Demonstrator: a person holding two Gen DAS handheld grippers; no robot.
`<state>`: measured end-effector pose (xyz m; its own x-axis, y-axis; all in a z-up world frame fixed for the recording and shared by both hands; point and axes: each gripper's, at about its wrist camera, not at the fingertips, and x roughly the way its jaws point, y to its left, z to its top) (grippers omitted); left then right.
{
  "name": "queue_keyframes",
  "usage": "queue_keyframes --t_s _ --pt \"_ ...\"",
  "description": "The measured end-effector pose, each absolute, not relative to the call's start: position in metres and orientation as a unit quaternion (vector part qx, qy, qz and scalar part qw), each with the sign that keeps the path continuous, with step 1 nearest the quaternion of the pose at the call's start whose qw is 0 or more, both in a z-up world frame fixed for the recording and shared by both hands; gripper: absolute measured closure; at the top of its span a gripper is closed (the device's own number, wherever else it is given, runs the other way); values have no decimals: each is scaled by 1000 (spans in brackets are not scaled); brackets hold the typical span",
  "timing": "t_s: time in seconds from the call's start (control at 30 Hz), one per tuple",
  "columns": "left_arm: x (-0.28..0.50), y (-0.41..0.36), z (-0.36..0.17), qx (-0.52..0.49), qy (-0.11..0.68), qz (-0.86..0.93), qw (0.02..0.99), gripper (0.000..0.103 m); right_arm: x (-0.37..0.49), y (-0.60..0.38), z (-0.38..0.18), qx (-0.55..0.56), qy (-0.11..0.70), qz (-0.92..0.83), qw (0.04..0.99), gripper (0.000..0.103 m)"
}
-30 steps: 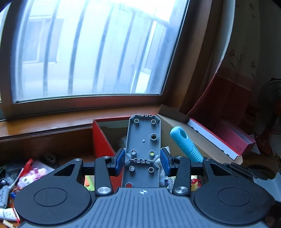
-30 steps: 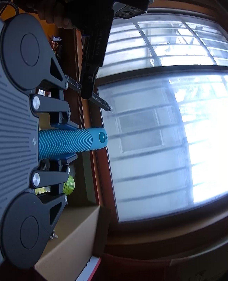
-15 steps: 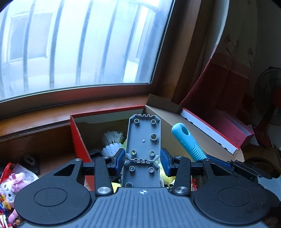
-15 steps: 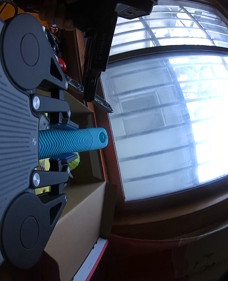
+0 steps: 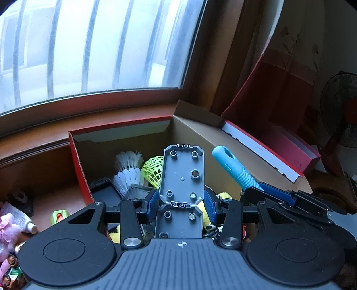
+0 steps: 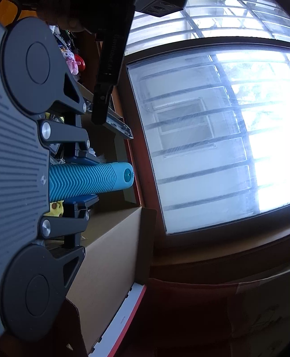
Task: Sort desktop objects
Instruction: 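Lower the plate and brush into the box and open both grippers, then withdraw both open grippers from the box back over the desk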
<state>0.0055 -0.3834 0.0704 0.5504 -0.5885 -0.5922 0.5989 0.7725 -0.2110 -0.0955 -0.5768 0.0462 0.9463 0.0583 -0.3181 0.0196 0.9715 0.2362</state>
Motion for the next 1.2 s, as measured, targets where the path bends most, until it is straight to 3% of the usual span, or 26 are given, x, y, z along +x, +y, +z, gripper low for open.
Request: queue_keyframes --t_s 0.27,0.5,0.67,0.8,1.2 --pt "7 -384 67 8 339 -339 877 59 -87 -577 44 119 175 -4 977 72" --pt "3 -382 70 16 333 -340 879 44 -82 -581 42 137 186 -15 973 65" --pt "-1 -372 73 11 332 -330 884 41 -82 -579 44 142 179 -15 973 58" --pt "-8 -356 77 4 327 -314 891 33 -81 -572 47 141 175 -7 974 54" --pt "-35 -249 87 -7 308 -242 920 14 -82 -509 62 135 158 6 978 28"
